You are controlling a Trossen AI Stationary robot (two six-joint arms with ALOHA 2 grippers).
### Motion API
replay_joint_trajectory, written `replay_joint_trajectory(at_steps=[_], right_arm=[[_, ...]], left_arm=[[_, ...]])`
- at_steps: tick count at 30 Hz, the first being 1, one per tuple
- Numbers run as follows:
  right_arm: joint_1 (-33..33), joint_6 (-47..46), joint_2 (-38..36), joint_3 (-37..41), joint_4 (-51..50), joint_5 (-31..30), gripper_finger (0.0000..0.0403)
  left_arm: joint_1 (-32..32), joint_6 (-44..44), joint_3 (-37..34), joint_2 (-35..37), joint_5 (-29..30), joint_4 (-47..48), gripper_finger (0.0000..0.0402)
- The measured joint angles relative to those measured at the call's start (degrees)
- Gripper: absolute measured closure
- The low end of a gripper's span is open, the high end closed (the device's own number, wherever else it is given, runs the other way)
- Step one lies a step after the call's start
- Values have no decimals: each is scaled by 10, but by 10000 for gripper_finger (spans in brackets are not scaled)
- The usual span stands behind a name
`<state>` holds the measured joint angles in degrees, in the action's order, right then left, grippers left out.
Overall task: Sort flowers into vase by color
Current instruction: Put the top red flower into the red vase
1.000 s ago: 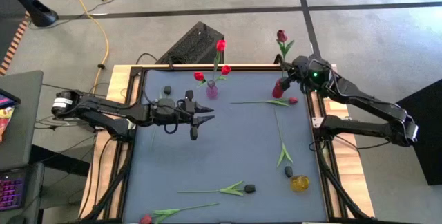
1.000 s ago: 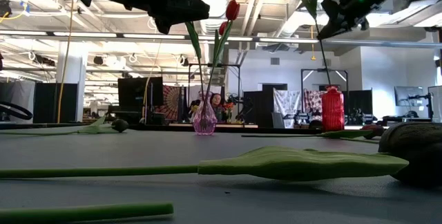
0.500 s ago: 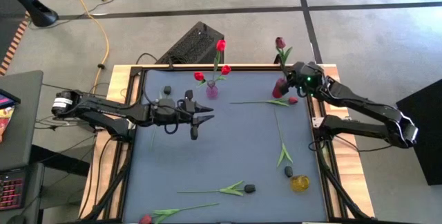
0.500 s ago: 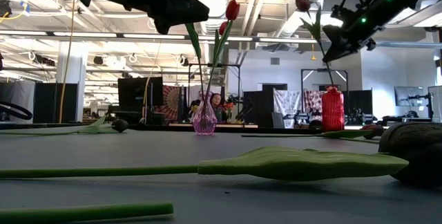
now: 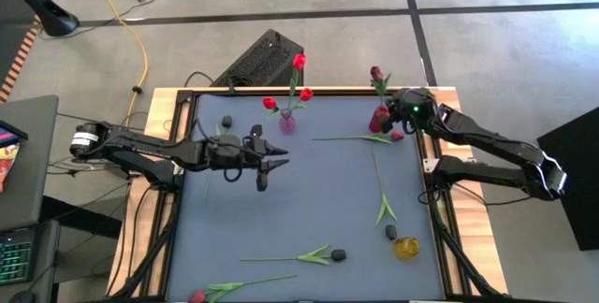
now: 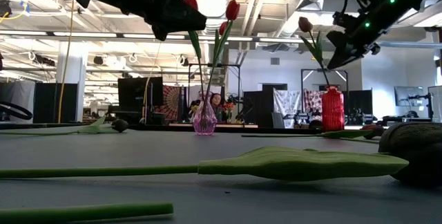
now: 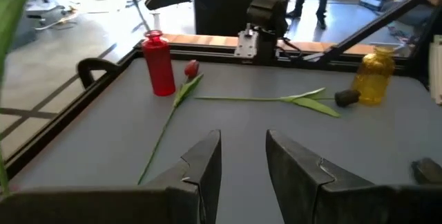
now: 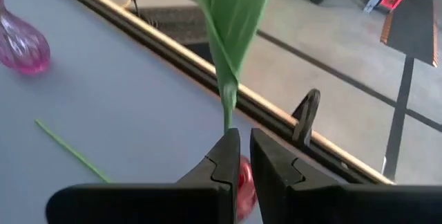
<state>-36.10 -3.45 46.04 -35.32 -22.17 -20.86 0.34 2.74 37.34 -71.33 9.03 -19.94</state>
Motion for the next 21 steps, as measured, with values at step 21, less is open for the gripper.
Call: replay_joint_trajectory(at_steps=[21], right_arm=[[131, -130, -5, -112, -264, 136, 339]], left_arm=[[-15, -93, 184, -354, -3, -122, 262]])
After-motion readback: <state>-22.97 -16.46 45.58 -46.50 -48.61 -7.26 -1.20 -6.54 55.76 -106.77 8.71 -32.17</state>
